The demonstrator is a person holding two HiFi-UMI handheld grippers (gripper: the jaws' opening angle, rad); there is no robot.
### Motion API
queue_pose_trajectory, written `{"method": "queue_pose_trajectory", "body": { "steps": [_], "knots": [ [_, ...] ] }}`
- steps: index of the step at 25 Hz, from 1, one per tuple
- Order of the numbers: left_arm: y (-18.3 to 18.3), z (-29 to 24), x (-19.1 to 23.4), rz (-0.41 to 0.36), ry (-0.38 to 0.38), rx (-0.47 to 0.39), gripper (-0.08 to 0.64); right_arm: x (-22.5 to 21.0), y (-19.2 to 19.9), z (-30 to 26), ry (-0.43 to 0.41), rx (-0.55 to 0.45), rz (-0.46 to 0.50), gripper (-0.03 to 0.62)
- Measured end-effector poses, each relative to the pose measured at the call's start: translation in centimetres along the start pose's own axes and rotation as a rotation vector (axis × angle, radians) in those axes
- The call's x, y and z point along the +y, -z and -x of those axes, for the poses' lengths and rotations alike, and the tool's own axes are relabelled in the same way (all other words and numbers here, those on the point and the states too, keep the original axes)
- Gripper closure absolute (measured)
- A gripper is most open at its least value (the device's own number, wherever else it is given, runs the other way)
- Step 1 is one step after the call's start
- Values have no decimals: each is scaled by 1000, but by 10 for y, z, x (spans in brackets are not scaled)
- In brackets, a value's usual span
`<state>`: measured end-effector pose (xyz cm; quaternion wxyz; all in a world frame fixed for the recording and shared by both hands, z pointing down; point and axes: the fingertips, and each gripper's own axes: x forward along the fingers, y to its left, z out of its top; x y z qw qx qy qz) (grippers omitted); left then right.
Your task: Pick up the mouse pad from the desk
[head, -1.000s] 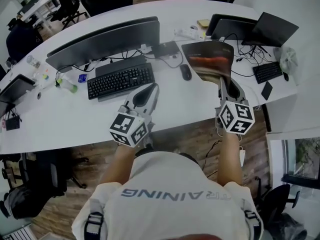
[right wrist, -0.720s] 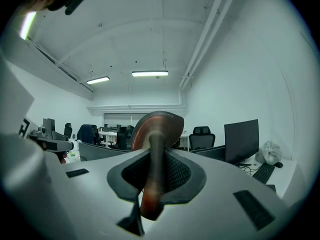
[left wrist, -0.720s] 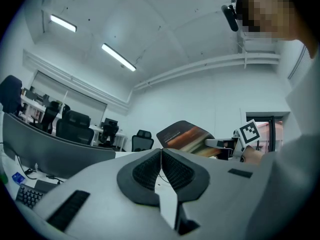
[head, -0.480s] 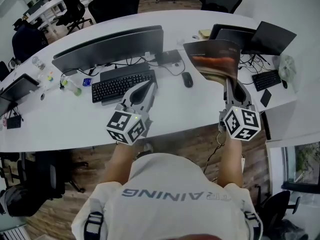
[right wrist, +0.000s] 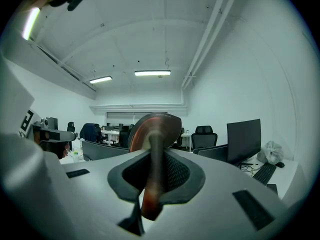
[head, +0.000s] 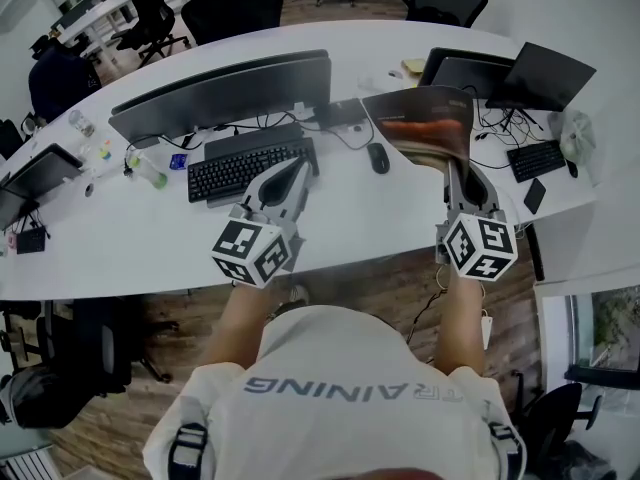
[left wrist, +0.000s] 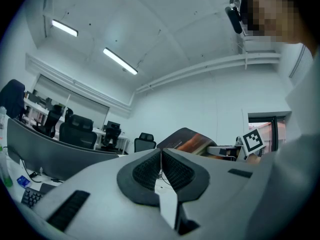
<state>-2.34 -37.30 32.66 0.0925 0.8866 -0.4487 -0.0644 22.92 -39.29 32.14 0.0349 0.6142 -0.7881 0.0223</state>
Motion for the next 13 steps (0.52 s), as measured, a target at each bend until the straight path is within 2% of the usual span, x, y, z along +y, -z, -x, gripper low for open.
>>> {"method": "queue_pose_trajectory", "body": {
  "steps": [13],
  "knots": [
    [5,7,2,7,-23,9,523,10,2,-4,-38,11,11,529]
  ]
}}
